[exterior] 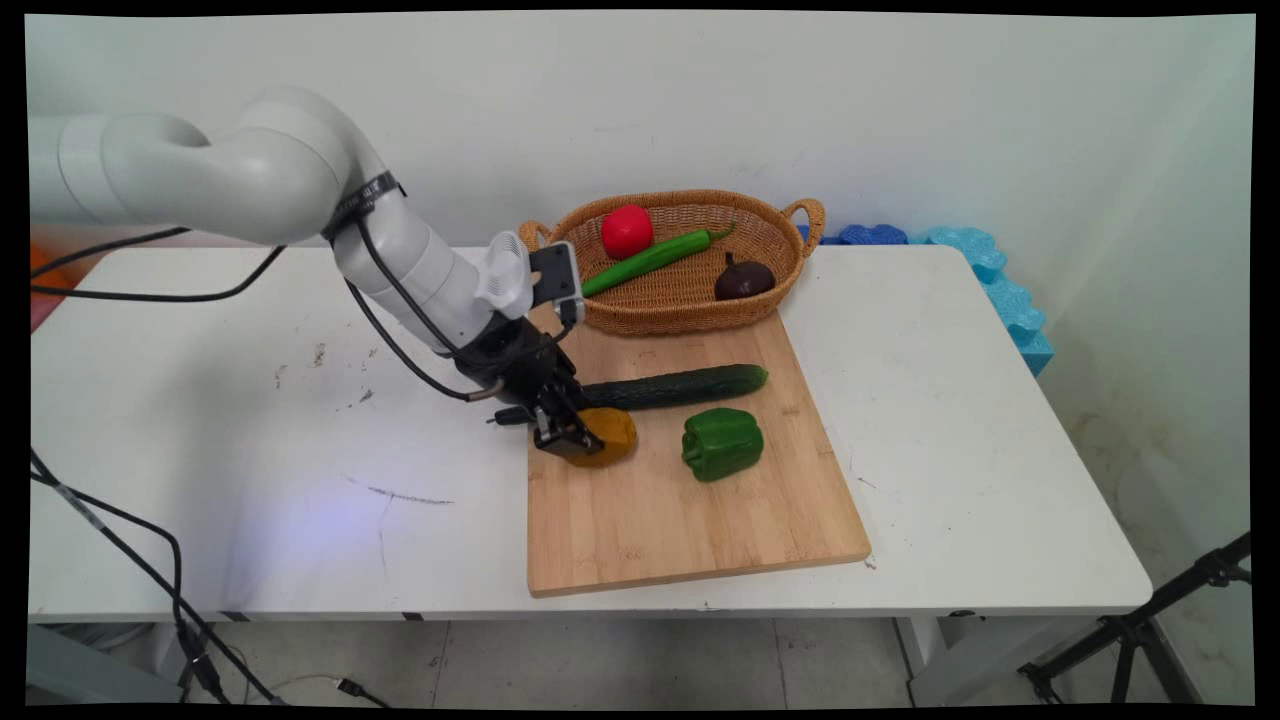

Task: Place the picked object on the cutting board

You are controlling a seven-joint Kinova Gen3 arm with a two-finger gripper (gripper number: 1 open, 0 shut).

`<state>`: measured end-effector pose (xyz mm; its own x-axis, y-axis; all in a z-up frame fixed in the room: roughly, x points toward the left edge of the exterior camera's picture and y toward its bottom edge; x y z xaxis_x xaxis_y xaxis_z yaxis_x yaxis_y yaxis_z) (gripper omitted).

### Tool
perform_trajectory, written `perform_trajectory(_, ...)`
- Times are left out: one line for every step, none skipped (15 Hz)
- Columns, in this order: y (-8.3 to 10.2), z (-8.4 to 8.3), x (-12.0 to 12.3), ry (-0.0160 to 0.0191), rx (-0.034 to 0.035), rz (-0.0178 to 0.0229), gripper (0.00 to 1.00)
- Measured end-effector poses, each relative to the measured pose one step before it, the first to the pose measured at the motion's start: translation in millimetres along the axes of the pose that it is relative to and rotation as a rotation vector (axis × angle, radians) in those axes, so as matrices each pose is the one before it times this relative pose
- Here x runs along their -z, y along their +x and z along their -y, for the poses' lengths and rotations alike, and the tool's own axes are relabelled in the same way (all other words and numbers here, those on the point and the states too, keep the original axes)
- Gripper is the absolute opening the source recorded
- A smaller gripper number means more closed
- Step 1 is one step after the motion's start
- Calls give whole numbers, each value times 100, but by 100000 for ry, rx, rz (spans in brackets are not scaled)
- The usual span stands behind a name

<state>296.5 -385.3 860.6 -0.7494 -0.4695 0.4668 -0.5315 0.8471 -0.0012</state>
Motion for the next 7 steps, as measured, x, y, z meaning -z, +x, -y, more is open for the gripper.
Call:
perform_trajectory(-57,-42,-180,116,-144,-127,0)
perform_trajectory(-40,-35,-74,-2,-94,8,0)
perform_trajectory(-61,-24,-94,88,-54,-171,0)
perform_trajectory(-82,-4,-41,106,59,-251,100)
perform_trajectory(-6,5,45,42,-127,-467,100)
perform_trajectory(45,-23,114,-5,-139,-522,100)
perform_trajectory(210,-29,334,-75,26,-1028,100)
